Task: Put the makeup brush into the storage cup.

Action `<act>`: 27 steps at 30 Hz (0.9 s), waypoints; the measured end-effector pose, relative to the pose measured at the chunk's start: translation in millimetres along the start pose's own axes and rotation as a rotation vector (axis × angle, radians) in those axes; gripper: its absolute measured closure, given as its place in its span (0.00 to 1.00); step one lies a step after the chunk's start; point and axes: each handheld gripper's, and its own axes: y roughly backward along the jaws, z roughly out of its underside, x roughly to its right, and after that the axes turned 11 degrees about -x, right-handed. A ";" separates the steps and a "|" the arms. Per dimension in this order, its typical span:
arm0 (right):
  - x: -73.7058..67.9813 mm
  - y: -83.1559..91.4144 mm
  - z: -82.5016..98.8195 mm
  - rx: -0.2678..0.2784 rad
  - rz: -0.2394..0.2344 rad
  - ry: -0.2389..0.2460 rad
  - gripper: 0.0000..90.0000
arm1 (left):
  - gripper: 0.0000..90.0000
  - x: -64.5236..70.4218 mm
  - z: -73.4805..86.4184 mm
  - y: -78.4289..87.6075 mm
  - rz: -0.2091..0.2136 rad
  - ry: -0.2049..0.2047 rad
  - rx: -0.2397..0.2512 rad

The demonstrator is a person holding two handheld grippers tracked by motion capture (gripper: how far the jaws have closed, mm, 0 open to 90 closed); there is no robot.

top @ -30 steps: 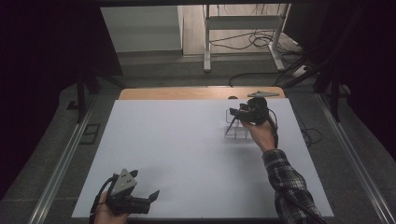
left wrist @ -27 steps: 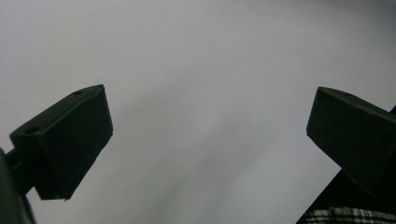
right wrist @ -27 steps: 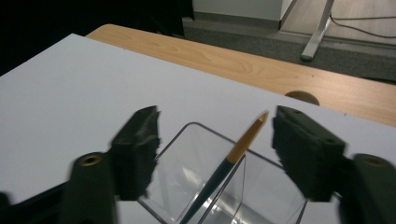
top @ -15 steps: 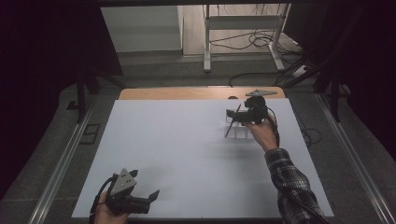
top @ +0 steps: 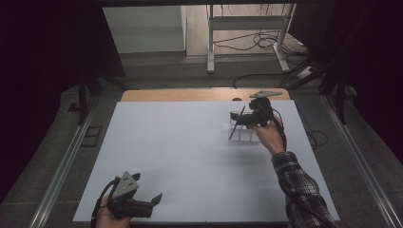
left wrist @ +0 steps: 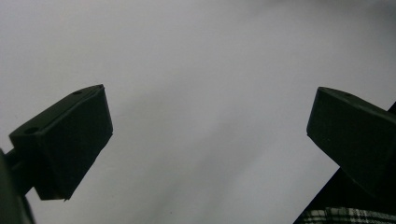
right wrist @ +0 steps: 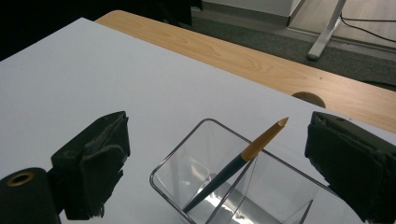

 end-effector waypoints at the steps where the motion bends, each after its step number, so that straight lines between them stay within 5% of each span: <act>1: 0.0 1.9 0.0 -0.005 -0.002 0.003 0.08 | 0.01 0.2 -0.1 0.0 0.000 -0.001 0.000; 27: -8.0 24.9 4.2 -0.006 0.000 0.029 0.07 | 0.01 0.3 -0.3 0.1 -0.003 0.003 0.001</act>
